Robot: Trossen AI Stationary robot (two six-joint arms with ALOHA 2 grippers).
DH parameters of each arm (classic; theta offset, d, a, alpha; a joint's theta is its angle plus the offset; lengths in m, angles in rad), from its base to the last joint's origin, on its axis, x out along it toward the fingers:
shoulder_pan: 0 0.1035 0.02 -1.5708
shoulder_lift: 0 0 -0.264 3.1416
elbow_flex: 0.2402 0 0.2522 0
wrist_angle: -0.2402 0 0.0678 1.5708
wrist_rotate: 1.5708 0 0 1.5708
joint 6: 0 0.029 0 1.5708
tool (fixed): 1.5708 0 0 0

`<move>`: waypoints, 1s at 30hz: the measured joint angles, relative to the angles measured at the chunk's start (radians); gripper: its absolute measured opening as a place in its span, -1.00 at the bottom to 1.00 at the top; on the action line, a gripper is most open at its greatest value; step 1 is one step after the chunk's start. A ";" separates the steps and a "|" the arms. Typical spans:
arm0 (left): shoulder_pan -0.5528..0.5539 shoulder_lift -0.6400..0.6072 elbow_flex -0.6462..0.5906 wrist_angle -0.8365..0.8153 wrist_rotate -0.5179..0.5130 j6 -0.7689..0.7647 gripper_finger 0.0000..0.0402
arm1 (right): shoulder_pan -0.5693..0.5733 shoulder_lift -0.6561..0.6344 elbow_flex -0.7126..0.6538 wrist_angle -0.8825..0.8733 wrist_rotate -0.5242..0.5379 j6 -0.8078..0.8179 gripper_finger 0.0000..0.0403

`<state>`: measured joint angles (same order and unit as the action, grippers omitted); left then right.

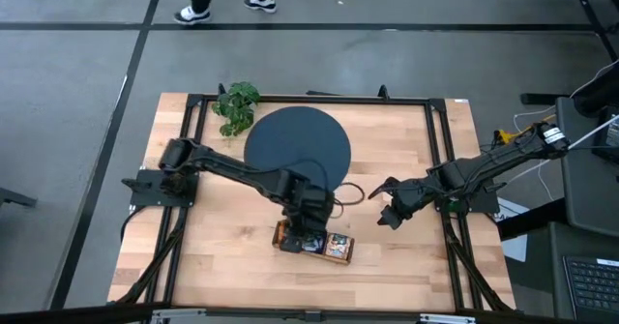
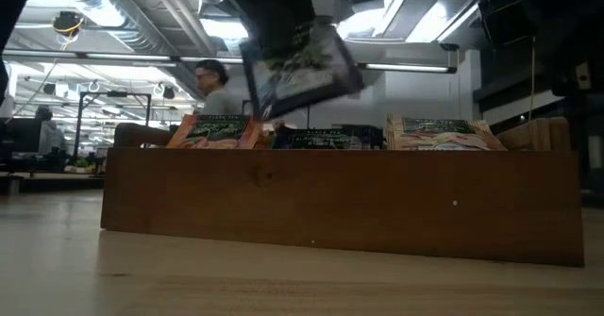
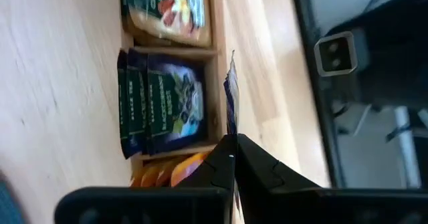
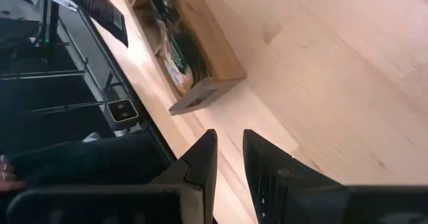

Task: Pick & Place Tea
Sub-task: Put the violet tea bag into the middle section of the wooden organizer

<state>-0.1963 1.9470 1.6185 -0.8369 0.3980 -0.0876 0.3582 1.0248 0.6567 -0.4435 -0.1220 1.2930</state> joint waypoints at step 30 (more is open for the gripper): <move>-0.058 0.180 0.233 -0.189 -0.199 0.154 -0.85 | 0.025 0.001 0.000 -0.062 0.090 0.032 -0.63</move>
<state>-0.2546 2.1269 1.8515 -1.0264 0.1993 0.0668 0.3836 1.0256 0.6563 -0.5056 -0.0320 1.3251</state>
